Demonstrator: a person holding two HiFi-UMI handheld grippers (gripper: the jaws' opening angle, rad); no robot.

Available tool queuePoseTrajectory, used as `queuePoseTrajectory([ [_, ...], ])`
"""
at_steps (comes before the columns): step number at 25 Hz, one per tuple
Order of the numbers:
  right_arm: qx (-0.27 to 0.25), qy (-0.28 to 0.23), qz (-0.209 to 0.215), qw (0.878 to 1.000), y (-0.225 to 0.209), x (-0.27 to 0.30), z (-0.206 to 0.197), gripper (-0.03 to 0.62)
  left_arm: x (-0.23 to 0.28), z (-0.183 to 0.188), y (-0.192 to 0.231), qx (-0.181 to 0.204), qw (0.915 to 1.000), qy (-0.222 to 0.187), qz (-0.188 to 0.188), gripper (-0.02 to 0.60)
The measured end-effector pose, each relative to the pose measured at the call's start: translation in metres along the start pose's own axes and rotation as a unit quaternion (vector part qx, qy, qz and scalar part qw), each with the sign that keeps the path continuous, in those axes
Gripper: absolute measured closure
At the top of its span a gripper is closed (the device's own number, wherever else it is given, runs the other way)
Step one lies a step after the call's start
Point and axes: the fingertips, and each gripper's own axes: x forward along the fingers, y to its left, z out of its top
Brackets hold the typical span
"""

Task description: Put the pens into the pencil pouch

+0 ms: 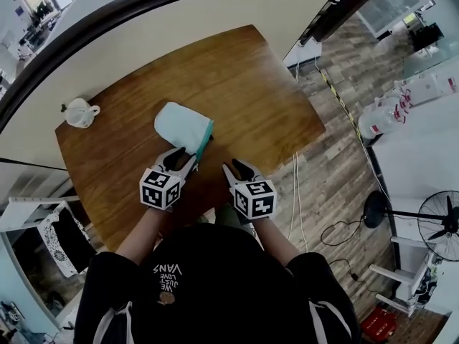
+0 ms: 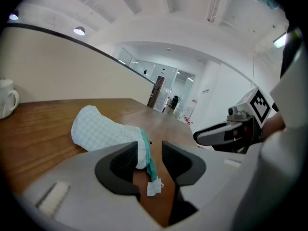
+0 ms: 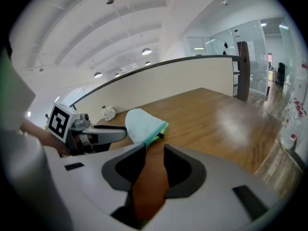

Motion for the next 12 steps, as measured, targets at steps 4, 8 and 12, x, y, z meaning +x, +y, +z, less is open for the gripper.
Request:
queuePoseTrajectory([
  [4, 0.002, -0.012, -0.001, 1.0, 0.006, -0.004, 0.004, 0.499, -0.019, 0.007, -0.007, 0.009, 0.9998, -0.02, 0.004, 0.44],
  [8, -0.006, -0.02, 0.009, 1.0, 0.013, -0.006, 0.01, 0.499, -0.041, 0.015, -0.009, 0.017, 0.9986, -0.042, 0.027, 0.44],
  [12, -0.027, -0.034, 0.031, 0.999, 0.016, -0.012, 0.017, 0.533, -0.057, 0.028, -0.016, 0.016, 0.9955, -0.075, 0.055, 0.459],
])
